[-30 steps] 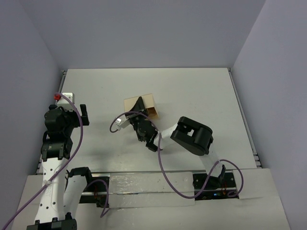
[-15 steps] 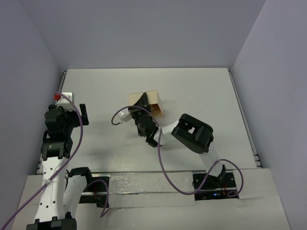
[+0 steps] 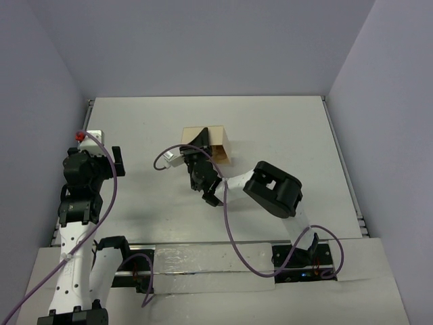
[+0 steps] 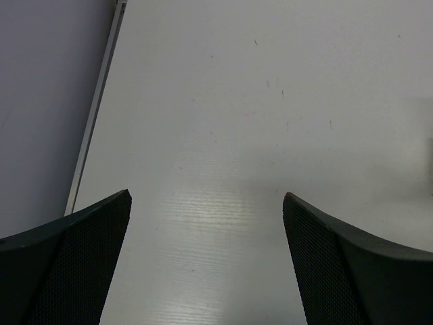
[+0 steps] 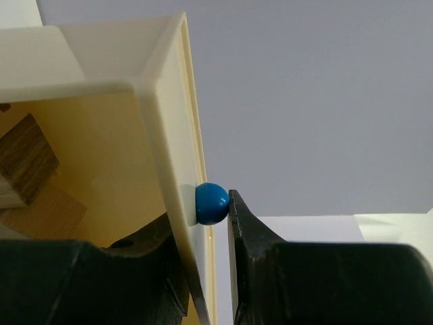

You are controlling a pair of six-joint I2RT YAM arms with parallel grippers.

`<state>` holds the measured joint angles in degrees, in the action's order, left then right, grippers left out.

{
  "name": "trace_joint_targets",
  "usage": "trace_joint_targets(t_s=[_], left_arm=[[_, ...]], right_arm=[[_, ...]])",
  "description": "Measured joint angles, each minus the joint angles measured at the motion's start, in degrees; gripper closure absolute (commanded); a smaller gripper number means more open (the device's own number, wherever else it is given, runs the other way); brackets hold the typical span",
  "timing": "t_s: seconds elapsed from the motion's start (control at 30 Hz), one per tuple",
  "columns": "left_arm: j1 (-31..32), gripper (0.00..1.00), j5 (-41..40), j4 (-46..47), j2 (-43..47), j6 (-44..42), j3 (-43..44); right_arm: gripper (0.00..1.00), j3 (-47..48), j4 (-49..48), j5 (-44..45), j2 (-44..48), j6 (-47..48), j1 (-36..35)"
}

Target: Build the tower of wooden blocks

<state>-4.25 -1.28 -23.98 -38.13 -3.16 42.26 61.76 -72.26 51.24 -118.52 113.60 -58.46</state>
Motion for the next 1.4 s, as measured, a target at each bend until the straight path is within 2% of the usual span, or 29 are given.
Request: trace_joint_targets(t_s=[0.17,0.3,0.5,0.67,0.97,1.4], left_arm=[[0.00,0.01,-0.07,0.22,0.04,0.01,0.00],[0.00,0.01,-0.02,0.38,0.00,0.00,0.00],[0.00,0.01,-0.04,0.39,0.11,0.00,0.00],[0.00,0.01,-0.02,0.58,0.11,0.02,0.00],[0.00,0.01,0.00,0.60,-0.28,0.02,0.00],[0.00,0.01,1.07,0.62,0.26,0.00,0.00]], right_arm=[[1.00,-0.03,0.93,0.60,1.35,-0.15,0.42],[1.00,5.31,0.32,1.32,-0.62,0.47,0.44],[1.00,-4.79,0.95,1.80,4.93,-0.56,-1.29],[1.00,-0.37,0.77,3.82,2.93,0.32,-1.27],[1.00,-0.28,0.84,3.34,2.40,0.26,-4.06],[1.00,-1.59,-0.07,2.89,0.70,0.06,-4.52]])
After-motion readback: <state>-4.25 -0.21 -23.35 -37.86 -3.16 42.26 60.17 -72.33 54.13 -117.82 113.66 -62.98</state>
